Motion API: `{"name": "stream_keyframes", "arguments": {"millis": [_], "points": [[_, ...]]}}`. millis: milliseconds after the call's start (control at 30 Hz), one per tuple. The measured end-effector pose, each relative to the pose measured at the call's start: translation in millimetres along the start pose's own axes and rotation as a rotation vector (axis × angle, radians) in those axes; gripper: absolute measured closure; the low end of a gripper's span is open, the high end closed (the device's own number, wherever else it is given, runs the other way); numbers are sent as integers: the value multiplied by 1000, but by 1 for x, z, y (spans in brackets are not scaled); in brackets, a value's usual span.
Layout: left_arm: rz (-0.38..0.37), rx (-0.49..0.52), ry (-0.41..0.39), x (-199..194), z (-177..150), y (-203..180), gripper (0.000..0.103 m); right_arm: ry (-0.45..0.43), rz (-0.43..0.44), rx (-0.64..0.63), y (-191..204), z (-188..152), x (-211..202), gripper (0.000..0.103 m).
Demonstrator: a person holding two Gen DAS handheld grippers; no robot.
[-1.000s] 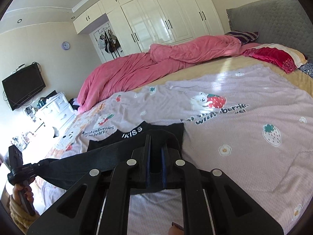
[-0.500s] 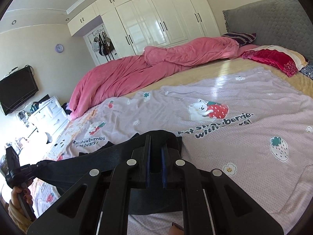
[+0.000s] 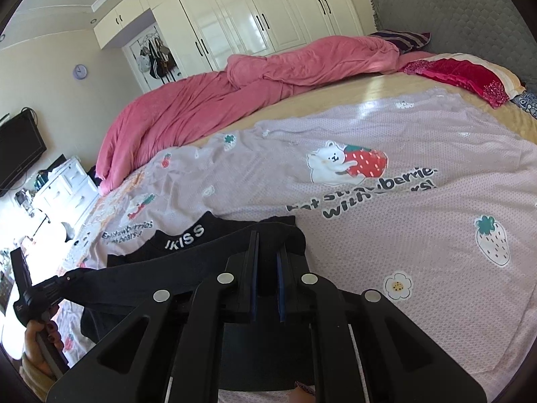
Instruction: Fold small clothes
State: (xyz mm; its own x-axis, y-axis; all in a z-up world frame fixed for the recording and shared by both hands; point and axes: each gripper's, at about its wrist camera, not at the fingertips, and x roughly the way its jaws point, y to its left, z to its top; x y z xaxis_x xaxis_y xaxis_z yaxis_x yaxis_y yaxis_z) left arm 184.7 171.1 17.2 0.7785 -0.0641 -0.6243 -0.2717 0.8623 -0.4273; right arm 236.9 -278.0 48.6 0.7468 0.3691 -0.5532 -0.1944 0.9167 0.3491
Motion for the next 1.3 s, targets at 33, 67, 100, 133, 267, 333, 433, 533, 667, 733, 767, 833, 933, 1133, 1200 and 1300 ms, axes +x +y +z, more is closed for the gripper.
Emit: {"name": "stream_keyframes", "arguments": {"millis": [33, 67, 100, 133, 267, 333, 433, 533, 667, 733, 767, 833, 933, 1133, 1200, 1300], "points": [[6, 5, 0, 2, -1, 1, 101, 6, -1, 2, -1, -1, 2, 95], [20, 8, 5, 6, -3, 2, 101, 16, -3, 4, -2, -3, 6, 94], [30, 13, 8, 8, -5, 3, 101, 22, -7, 5, -2, -4, 8, 94], [37, 18, 10, 9, -6, 3, 100, 27, -11, 5, -3, -5, 10, 93], [44, 34, 3, 7, -8, 2, 96, 44, -26, 8, -4, -11, 18, 91], [60, 43, -8, 4, -9, 1, 90, 47, -33, 18, -5, -13, 19, 85], [92, 59, -48, -6, -11, -1, 76, 34, -41, 31, -6, -15, 15, 59], [108, 71, -103, -21, -10, -3, 72, 7, -48, 33, -6, -16, 6, 59], [92, 108, -147, -38, -14, -14, 72, 7, -43, -7, 1, -20, 0, 59], [84, 142, -149, -40, -19, -23, 72, 13, -40, -41, 9, -24, -1, 61], [83, 162, -147, -39, -23, -30, 72, 17, -36, -64, 14, -27, -2, 62], [66, 186, -134, -37, -30, -38, 72, 23, -33, -104, 24, -32, -3, 70], [52, 237, -105, -32, -41, -52, 72, 41, -21, -152, 37, -39, -3, 78], [41, 295, -49, -22, -62, -65, 72, 76, -8, -262, 63, -54, 2, 80], [42, 311, -24, -17, -70, -67, 72, 94, 2, -282, 69, -60, 5, 80], [53, 342, 18, -8, -80, -71, 72, 134, 11, -321, 77, -70, 14, 80]]}}
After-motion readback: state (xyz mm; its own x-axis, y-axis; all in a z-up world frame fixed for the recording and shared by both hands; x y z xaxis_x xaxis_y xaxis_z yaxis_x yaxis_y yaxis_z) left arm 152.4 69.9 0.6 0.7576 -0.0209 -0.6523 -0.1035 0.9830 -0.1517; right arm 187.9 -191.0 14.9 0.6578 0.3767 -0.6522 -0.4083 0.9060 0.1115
